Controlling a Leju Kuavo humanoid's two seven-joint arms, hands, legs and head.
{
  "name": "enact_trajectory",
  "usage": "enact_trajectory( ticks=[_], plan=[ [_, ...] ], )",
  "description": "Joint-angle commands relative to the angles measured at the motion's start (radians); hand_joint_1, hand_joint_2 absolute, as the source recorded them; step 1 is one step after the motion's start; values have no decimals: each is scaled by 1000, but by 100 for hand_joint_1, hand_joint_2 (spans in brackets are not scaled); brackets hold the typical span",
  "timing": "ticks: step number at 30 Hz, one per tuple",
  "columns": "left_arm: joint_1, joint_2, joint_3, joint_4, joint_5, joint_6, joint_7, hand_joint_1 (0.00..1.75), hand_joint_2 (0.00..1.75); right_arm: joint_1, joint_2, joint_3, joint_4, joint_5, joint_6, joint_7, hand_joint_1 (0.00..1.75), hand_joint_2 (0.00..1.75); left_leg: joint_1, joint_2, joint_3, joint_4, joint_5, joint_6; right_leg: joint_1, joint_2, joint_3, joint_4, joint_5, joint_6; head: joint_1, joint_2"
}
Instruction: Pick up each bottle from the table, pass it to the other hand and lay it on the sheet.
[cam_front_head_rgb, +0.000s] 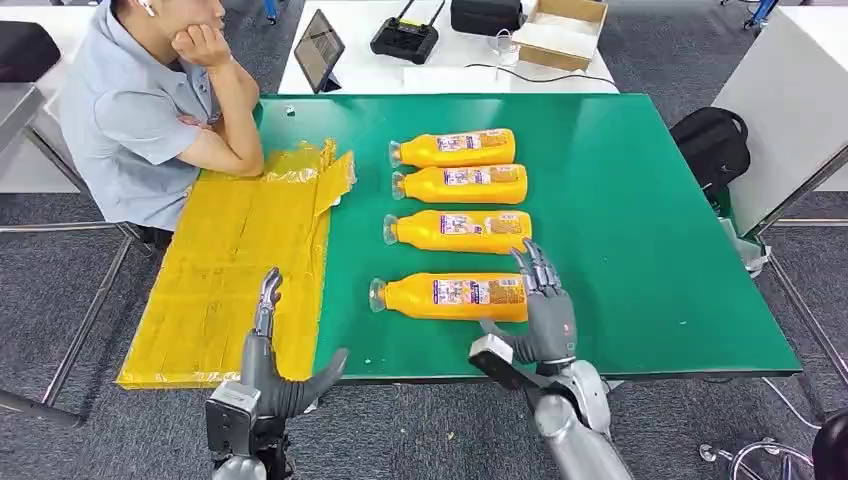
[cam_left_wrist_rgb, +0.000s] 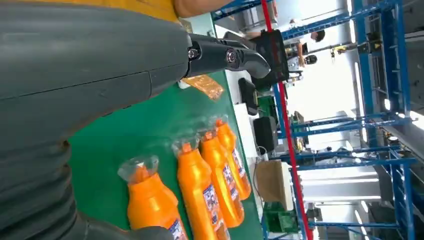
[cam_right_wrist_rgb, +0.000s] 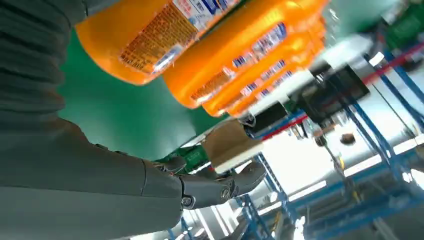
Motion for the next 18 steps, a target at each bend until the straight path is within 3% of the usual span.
enact_trajectory(
  ticks=[1, 7, 16, 18],
  plan=[
    [-70, 11, -22, 91, 4, -28, 3, 0, 175, -211, -32, 105, 361, 76, 58, 92, 0, 175, 0, 3, 3, -1, -1, 2, 0, 2, 3, -1, 1, -2, 0, 0],
    [-110, 4, -40, 131, 1, -47, 4, 0, 175, -303, -6, 137, 536, 117, 97, 110, 0, 175, 0, 2, 3, -1, 0, 1, 1, 1, 3, -1, 0, -3, 0, 0],
    [-113, 3, -40, 133, 1, -47, 4, 0, 175, -305, 0, 139, 547, 116, 102, 108, 0, 175, -1, 0, 1, 0, 1, 0, 0, 0, 1, 0, 0, -1, 0, 0],
    [-112, 5, -40, 130, 1, -48, 4, 0, 175, -313, -4, 169, 566, 162, 96, 154, 0, 175, 0, 1, 1, 0, 1, 1, 0, 0, 1, 0, 0, -2, 0, 0]
  ],
)
